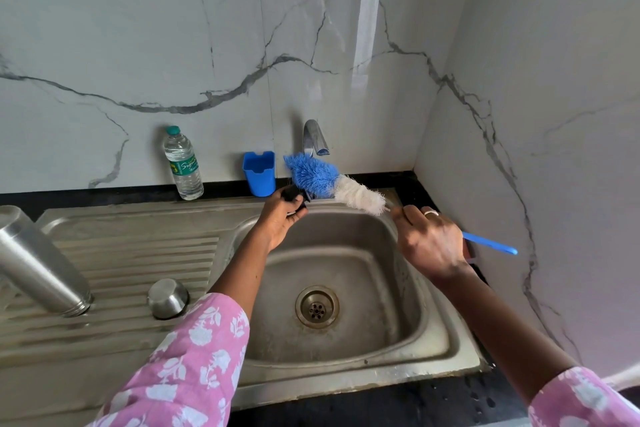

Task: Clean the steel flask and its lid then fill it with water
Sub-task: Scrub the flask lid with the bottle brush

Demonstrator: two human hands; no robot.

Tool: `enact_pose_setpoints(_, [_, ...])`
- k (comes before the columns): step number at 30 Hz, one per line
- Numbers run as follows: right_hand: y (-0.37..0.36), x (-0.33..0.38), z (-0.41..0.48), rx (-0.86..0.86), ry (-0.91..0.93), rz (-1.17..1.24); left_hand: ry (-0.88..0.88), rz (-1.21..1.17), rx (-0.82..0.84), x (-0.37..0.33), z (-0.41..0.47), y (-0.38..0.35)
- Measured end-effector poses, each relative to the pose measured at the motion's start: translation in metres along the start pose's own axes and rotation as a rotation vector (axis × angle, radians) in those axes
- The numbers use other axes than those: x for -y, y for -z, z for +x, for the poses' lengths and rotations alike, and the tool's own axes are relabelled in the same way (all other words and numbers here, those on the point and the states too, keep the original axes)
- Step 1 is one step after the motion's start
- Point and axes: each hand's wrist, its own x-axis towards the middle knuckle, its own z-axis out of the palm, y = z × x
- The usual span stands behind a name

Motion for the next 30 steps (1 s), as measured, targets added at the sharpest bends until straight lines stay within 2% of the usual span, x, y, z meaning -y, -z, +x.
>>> enact_pose_setpoints(5, [0.003,-0.001,-0.009,-0.019,0.048,-0.005,0.039,-0.070,-0.105,-0.002,-0.002,0.006])
enact_pose_setpoints(9, [-0.002,0.001,-0.005,-0.008,0.035,0.004,0.073,0.009,-0.071,0.000,-0.006,0.004])
enact_pose_setpoints(14, [-0.003,0.003,-0.001,0.019,0.031,0.008,0.035,0.066,-0.057,0.001,-0.006,0.000])
enact_pose_setpoints(20, [0.000,-0.001,-0.015,-0.023,0.058,0.019,0.054,-0.050,-0.180,-0.003,-0.003,0.010])
enact_pose_setpoints(30, [-0.002,0.009,-0.003,0.060,-0.009,-0.001,0.056,-0.111,-0.015,0.001,-0.012,0.003])
